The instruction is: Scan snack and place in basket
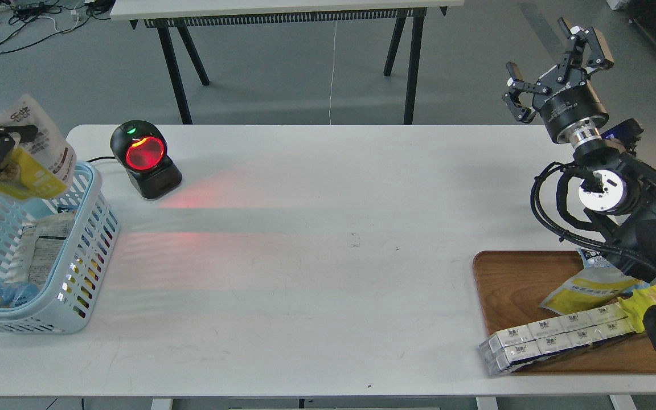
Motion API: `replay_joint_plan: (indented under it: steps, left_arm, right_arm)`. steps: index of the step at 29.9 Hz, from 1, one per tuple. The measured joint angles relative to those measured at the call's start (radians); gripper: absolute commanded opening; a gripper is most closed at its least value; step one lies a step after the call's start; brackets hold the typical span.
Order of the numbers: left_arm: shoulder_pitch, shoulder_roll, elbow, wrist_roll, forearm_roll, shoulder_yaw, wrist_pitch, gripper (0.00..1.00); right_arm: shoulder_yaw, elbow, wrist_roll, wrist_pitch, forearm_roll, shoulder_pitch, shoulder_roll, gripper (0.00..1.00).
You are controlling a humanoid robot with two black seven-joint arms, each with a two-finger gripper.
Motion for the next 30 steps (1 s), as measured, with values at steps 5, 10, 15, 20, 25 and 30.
replay_joint_plan:
  steps: [5,10,15,20,25,30]
  left_arm:
    - [0.001,-0.005,0.050,0.000,0.000,0.086,0.054,0.02]
    - [0.003,-0.027,0.077,0.000,0.003,0.148,0.098,0.08]
    - [0.002,-0.041,0.084,0.000,0.003,0.160,0.118,0.43]
    - [0.000,-0.041,0.083,0.000,-0.004,0.158,0.163,0.64]
    - [-0.014,-0.048,0.083,0.000,-0.172,0.121,0.200,0.92]
    - [-0.017,-0.116,0.092,0.000,-0.587,0.025,0.204,0.99]
  right_arm:
    - [0.000,0.000,0.000,0.000,0.000,0.000,0.000,0.99]
    - [0.001,0.003,0.000,0.000,0.000,0.002,0.000,0.99]
    - [0.001,0.003,0.000,0.000,0.000,0.003,0.000,0.99]
    - [0.000,0.003,0.000,0.000,0.000,0.006,0.000,0.99]
    - [0.000,0.002,0.000,0.000,0.000,0.006,0.000,0.99]
    - [0.003,-0.002,0.000,0.000,0.000,0.023,-0.002,0.99]
